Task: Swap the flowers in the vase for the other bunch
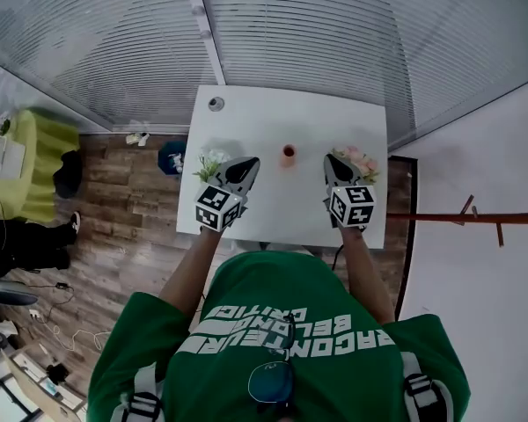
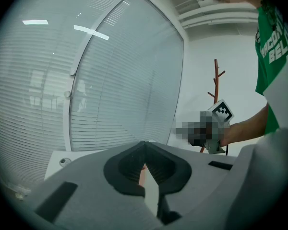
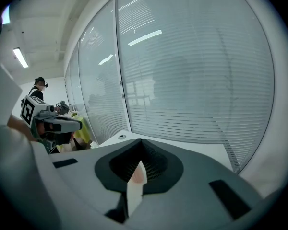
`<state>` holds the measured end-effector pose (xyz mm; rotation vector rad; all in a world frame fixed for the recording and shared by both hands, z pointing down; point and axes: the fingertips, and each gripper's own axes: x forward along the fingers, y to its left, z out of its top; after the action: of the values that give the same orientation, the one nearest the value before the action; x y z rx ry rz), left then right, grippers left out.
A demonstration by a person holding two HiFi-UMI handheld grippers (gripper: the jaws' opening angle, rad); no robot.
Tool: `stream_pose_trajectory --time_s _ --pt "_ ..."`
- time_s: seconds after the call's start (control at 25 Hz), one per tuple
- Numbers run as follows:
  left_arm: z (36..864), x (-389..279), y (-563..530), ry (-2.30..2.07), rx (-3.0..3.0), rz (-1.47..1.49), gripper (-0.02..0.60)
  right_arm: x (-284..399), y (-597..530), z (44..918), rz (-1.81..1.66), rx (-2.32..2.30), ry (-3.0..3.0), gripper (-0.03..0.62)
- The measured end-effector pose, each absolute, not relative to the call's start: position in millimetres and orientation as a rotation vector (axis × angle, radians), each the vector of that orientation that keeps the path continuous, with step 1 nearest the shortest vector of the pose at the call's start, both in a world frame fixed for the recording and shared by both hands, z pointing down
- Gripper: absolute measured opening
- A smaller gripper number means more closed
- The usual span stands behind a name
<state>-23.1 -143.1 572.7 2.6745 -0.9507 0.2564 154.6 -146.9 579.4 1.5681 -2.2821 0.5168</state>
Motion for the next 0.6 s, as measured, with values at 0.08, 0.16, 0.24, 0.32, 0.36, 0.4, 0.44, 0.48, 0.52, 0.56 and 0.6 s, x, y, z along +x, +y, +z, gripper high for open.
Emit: stream_pose_trajectory --time_s 0.08,0.16,0.24,0.32,0.36,0.4,0.44,0.48,0.52,0.56,0.6 --pt "572.3 -25.3 -143.4 -0.968 2.675 0.253 0.008 153.1 -147.1 578.8 0.517 1.561 -2.285 0.012" --pt "572.5 -27.0 -144.4 -0.988 2.679 0.25 0.008 152.4 -147.0 579.6 0.518 1.554 -2.288 0.013" --pt "573.5 -29.5 -146.1 -1.008 2.669 0.243 0.008 152.5 -146.7 580.8 0.522 1.549 -2.29 0.012" --pt "574.8 -33.0 -147.6 -1.027 2.653 0.242 0.008 152.4 -146.5 581.3 0.529 1.545 -2.292 0.013" --pt "575.9 -35.2 -148.2 -1.037 2.647 0.248 0.008 151.9 -146.5 581.7 0.532 1.542 -2.294 0.013" --pt "577.2 -37.6 -148.7 -1.046 2.642 0.255 0.008 151.1 -146.6 582.3 0.534 1.537 -2.296 0.013" --pt "578.8 -40.6 -149.5 -1.057 2.637 0.262 0.008 150.0 -147.0 583.0 0.537 1.534 -2.298 0.013" --pt "580.7 -44.2 -150.5 -1.069 2.632 0.269 0.008 148.7 -147.6 583.8 0.54 1.531 -2.3 0.012" --pt "583.0 -48.5 -151.8 -1.084 2.624 0.277 0.008 147.2 -148.5 584.5 0.544 1.529 -2.303 0.013" --pt "585.6 -53.5 -152.9 -1.101 2.614 0.285 0.008 145.5 -149.5 585.2 0.547 1.526 -2.305 0.012" --pt "588.2 -59.3 -154.1 -1.119 2.601 0.293 0.008 143.4 -150.6 585.9 0.549 1.522 -2.308 0.013"
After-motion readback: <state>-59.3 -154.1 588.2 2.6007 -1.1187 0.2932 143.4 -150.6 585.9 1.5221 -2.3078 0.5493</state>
